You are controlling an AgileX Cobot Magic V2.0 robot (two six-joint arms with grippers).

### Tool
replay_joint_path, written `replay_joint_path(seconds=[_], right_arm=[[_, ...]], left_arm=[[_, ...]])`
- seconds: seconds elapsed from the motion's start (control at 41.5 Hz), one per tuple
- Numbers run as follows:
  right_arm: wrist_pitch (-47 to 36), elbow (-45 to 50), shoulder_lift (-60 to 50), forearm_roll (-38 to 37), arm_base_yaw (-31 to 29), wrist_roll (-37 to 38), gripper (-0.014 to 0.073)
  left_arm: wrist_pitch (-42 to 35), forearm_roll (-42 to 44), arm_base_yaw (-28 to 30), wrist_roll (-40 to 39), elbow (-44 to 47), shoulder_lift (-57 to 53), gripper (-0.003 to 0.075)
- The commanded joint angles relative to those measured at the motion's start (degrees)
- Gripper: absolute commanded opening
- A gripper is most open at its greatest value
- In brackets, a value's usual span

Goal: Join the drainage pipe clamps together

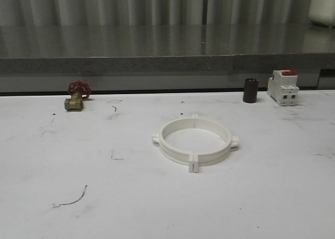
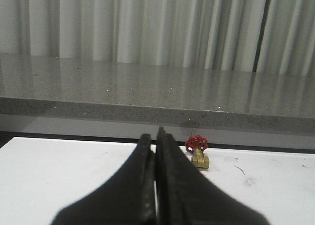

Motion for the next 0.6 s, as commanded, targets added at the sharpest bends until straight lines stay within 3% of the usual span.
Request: replay_joint_path(seconds=[0.0, 0.579], right_arm=[[-2.93, -1.5, 0.3, 0.14, -0.34, -0.53, -0.0116], [-2.81, -1.5, 0.3, 0.14, -0.34, -0.53, -0.0116]], left_arm=[[-3.59, -0.44, -0.36, 0.88, 1.28, -0.75, -0.002], [-3.18, -1.63, -1.0, 3.19, 1.28, -0.75, -0.002]])
